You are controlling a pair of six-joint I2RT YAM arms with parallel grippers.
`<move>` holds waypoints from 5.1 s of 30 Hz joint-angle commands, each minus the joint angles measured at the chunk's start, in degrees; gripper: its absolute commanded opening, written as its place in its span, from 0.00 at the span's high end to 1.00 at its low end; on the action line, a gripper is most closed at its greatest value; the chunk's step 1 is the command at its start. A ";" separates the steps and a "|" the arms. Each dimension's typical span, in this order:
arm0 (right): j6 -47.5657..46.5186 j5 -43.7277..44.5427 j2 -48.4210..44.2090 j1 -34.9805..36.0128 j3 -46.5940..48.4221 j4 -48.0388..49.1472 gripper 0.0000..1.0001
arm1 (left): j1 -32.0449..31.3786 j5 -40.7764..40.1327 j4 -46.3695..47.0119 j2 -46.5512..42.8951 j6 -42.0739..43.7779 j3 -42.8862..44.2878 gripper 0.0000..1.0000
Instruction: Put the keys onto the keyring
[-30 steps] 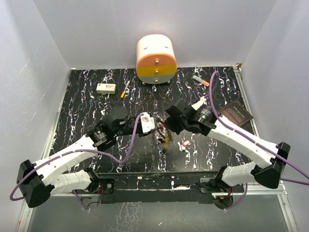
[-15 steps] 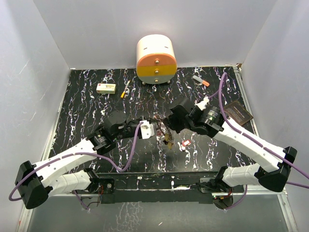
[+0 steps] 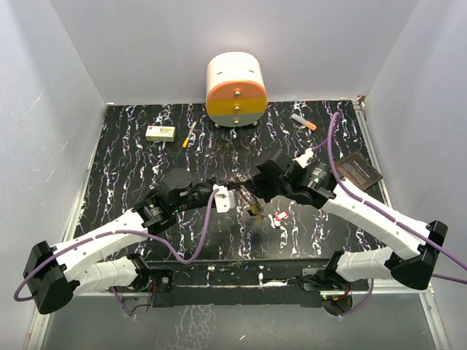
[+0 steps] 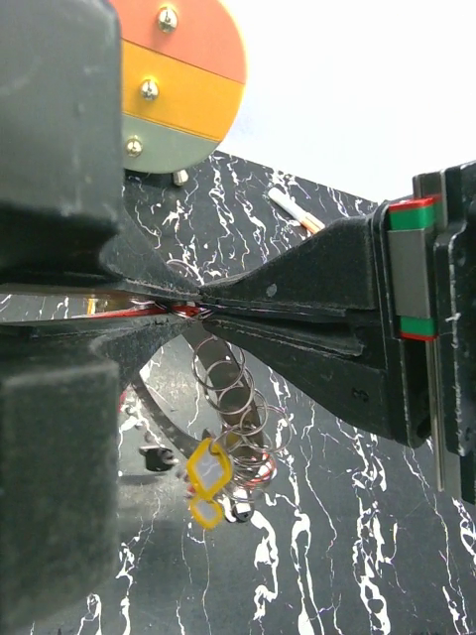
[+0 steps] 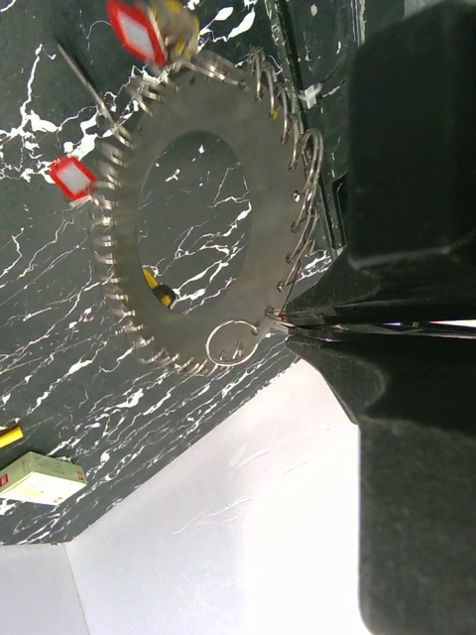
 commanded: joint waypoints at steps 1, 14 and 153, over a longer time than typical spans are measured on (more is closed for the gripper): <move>2.02 0.34 -2.69 -0.04 0.64 6.18 0.94 | -0.50 0.23 0.23 -0.84 1.15 -1.09 0.98; 3.29 0.21 -4.47 -0.12 -0.48 6.89 0.94 | -0.52 -1.09 2.43 -3.88 10.36 -6.69 1.00; -95.48 -28.60 -17.88 -0.04 -7.46 18.72 0.69 | 0.52 16.15 -57.81 14.37 14.81 42.29 1.00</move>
